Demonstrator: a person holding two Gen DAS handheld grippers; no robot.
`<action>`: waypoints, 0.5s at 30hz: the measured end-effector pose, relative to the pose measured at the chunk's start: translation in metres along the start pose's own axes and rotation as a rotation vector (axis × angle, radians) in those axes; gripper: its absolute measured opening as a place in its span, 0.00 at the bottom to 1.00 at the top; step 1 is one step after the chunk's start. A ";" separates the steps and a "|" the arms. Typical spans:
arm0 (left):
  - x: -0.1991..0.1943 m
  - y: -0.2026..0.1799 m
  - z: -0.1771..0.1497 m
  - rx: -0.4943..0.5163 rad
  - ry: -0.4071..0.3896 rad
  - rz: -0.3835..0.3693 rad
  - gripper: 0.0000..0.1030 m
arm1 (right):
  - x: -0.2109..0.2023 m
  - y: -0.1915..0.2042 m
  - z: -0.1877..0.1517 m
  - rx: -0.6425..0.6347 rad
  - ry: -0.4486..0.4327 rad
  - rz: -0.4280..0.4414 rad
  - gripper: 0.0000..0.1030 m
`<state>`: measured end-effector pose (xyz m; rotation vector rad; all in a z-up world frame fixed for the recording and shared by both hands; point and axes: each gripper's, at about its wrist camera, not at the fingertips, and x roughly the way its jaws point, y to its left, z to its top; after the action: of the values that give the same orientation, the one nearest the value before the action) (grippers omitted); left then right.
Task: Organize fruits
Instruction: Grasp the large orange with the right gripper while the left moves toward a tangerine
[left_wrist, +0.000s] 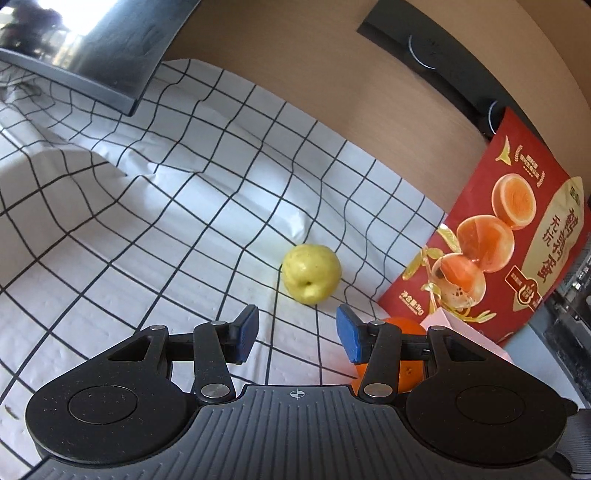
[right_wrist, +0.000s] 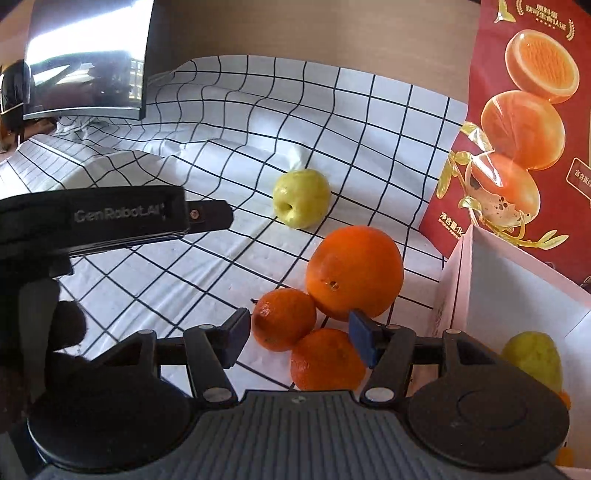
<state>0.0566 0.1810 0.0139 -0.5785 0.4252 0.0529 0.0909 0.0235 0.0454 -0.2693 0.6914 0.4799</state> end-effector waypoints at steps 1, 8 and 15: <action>0.000 0.001 0.000 -0.005 0.000 0.001 0.50 | 0.004 0.000 0.001 0.004 0.002 0.000 0.63; 0.002 0.001 0.000 -0.001 0.009 -0.008 0.50 | -0.004 -0.005 -0.007 -0.007 -0.002 0.023 0.67; 0.000 0.001 0.000 0.002 0.002 -0.004 0.50 | -0.036 -0.020 0.015 0.067 -0.095 0.073 0.76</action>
<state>0.0563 0.1814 0.0131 -0.5774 0.4257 0.0483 0.0854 0.0001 0.0821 -0.1571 0.6250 0.5349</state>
